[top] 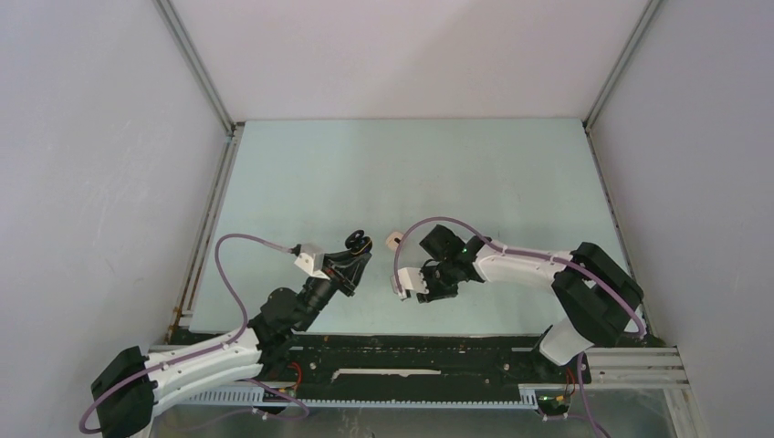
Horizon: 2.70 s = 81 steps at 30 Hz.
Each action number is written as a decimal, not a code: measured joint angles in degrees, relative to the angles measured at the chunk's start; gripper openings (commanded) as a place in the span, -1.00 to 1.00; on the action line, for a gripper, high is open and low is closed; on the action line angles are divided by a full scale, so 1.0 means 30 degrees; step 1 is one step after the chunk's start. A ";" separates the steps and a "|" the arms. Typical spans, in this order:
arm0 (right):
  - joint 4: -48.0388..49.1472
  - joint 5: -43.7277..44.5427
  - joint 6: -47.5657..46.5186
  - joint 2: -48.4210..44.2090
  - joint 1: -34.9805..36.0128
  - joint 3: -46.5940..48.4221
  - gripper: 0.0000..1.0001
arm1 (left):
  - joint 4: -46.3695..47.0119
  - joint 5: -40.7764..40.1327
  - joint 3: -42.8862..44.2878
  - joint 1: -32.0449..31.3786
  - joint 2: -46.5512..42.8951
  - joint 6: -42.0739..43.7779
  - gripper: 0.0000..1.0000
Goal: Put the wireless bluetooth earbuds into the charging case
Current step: Pick up the earbud from the center of the board.
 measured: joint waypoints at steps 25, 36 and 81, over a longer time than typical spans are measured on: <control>-0.1865 0.0124 0.0182 0.0474 -0.0211 0.0903 -0.78 | 0.0386 0.0066 0.0000 0.0000 0.1049 -0.0051 -1.00; -0.4452 0.2608 -0.1202 0.0124 -0.0750 0.1450 -0.36 | 0.0423 0.0743 0.0000 0.0000 0.1741 -0.0044 -0.99; -0.3249 0.2295 1.6844 0.2499 -0.3825 0.4109 -0.19 | -0.0226 0.0947 0.0007 0.0000 0.1625 -0.0066 -0.99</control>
